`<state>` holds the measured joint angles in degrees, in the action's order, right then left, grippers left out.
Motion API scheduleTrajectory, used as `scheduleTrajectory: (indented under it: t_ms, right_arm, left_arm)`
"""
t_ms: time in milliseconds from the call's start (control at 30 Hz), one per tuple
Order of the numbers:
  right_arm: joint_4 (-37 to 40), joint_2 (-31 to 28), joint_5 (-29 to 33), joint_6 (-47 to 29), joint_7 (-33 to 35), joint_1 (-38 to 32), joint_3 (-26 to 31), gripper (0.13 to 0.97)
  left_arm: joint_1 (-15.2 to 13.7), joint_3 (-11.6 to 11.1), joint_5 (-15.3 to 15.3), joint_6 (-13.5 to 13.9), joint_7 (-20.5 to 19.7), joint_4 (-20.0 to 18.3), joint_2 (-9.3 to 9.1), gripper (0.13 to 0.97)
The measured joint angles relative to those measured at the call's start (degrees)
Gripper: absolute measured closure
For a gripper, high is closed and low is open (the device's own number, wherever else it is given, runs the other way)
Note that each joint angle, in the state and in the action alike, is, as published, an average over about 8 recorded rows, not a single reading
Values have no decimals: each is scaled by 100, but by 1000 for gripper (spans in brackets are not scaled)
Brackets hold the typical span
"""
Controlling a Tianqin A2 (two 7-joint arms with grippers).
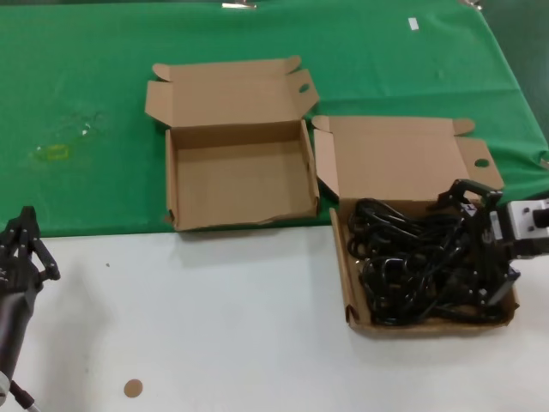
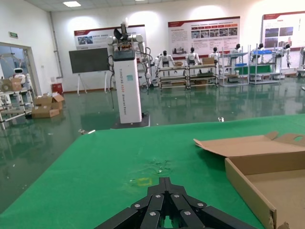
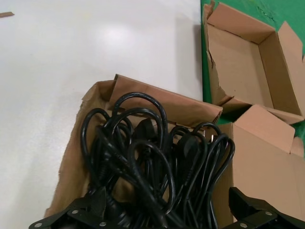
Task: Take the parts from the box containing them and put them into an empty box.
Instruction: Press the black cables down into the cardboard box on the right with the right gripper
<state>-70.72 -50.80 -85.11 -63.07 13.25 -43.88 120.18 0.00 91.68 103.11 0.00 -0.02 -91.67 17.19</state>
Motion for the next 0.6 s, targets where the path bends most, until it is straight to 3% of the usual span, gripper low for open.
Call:
scheduleTrajectory:
  t_ms: [333,600]
  right_arm:
    - [380,344,322,-178,235,-235,70,218]
    - [557,469,529,-295,326,-316,121,367]
  left_arm:
    - [0,0,0,0,0,0,0,953]
    - [0,0,0,0,0,0,0,953]
